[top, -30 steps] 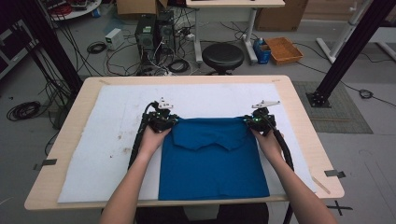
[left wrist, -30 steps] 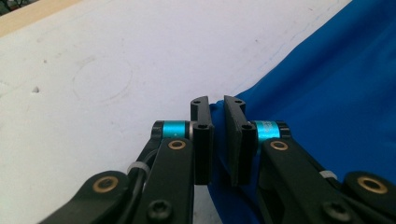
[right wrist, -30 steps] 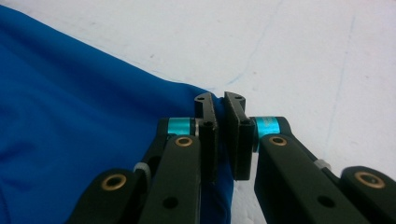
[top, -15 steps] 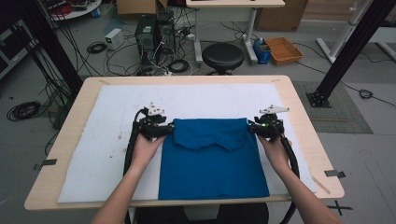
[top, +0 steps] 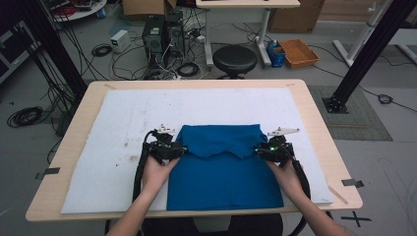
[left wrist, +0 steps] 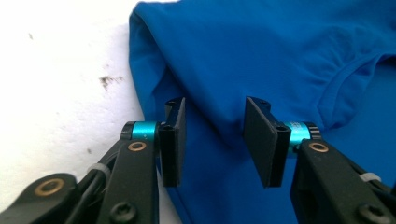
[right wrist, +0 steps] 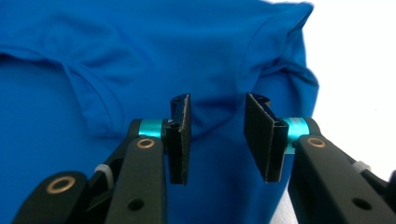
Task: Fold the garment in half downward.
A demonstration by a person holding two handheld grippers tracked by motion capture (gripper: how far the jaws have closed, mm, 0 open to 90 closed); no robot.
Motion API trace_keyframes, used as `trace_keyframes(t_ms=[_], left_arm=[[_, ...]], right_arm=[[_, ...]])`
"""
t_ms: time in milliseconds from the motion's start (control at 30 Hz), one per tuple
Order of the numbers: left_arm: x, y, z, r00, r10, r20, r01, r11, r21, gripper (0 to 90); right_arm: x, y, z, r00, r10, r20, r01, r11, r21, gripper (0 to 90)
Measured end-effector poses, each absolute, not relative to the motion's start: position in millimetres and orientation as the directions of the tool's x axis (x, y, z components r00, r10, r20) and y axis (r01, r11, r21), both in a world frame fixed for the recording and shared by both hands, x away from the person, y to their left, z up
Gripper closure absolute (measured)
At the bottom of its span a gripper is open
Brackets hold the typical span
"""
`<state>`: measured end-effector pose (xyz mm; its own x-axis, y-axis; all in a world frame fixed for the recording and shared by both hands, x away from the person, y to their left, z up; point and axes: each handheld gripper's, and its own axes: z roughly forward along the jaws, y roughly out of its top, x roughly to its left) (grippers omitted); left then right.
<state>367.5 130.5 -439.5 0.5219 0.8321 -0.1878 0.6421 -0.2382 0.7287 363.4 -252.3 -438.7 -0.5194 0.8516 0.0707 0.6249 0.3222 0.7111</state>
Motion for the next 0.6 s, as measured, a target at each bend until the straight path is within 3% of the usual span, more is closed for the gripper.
trace_keyframes(t_ms=[267, 600], left_arm=[[367.2, 124.9, -439.7, 0.571, 0.806, -0.154, 0.601, -0.283, 0.747, 83.4], [356.8, 129.0, -423.4, 0.619, 0.768, -0.163, 0.565, -0.292, 0.772, 86.4]], right_arm=[[361.5, -245.7, -440.9, -0.571, 0.821, 0.023, 0.587, 0.388, 0.711, 89.0], [351.0, -256.6, -421.9, -0.580, 0.814, 0.026, 0.542, 0.362, 0.758, 89.7]])
